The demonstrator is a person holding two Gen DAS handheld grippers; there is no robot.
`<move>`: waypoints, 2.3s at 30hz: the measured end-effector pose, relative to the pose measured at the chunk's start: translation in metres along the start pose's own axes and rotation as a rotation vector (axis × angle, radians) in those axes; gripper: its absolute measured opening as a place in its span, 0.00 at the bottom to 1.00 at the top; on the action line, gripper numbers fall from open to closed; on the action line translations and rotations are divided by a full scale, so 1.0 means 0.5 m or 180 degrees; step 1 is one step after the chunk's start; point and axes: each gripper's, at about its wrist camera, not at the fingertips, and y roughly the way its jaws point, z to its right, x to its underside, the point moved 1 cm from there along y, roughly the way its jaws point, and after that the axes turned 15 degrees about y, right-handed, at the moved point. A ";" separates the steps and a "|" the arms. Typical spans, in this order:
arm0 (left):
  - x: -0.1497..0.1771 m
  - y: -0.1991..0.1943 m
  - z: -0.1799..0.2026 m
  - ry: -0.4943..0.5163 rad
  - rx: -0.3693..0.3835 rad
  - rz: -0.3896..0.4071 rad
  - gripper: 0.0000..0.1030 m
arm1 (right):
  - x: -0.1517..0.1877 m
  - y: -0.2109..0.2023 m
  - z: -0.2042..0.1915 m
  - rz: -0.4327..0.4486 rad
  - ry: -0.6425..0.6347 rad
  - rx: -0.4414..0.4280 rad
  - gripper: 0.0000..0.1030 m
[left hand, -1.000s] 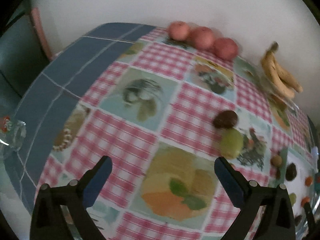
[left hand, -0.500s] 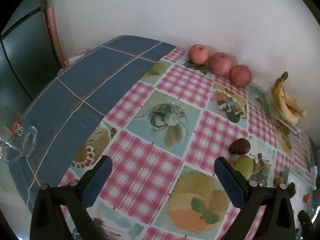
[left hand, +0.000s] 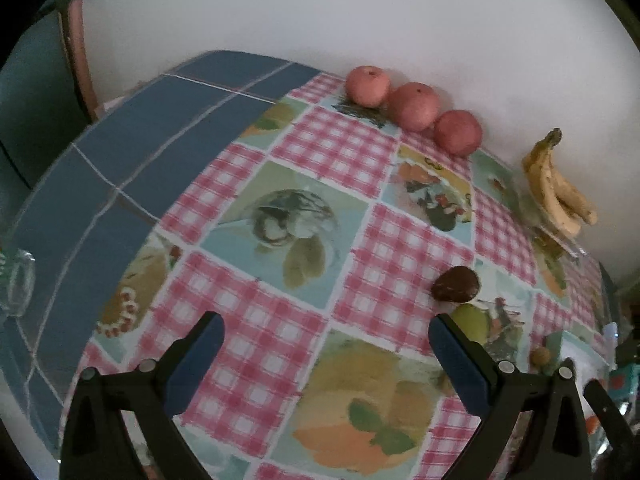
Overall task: Organize fruits
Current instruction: 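Withdraw both tools from the tray toward the loose fruit, then grasp a small brown kiwi with the right tool while the left tool grasps a green pear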
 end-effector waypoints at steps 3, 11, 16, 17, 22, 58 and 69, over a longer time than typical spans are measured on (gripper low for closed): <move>-0.009 0.008 0.007 -0.0034 0.0100 -0.0016 1.00 | -0.018 0.012 -0.009 0.0005 0.0015 -0.0039 0.91; -0.020 0.058 0.004 -0.0086 0.0166 -0.0198 1.00 | -0.051 0.082 -0.060 -0.0338 -0.0184 0.0050 0.57; -0.028 0.068 -0.008 -0.0153 0.0185 -0.0214 1.00 | -0.054 0.121 -0.091 -0.0475 -0.0505 0.0304 0.51; -0.028 0.069 -0.009 -0.0158 0.0191 -0.0212 1.00 | -0.053 0.129 -0.092 -0.0493 -0.0546 0.0386 0.49; -0.026 0.075 -0.018 -0.0215 0.0229 -0.0253 1.00 | -0.052 0.152 -0.106 -0.0491 -0.0776 0.0638 0.45; -0.032 0.057 -0.030 -0.0308 0.0300 -0.0233 1.00 | 0.014 0.221 -0.159 -0.0543 -0.1488 0.1168 0.26; -0.025 0.074 -0.020 -0.0290 0.0340 -0.0326 1.00 | 0.009 0.213 -0.132 -0.0627 -0.0903 0.0727 0.26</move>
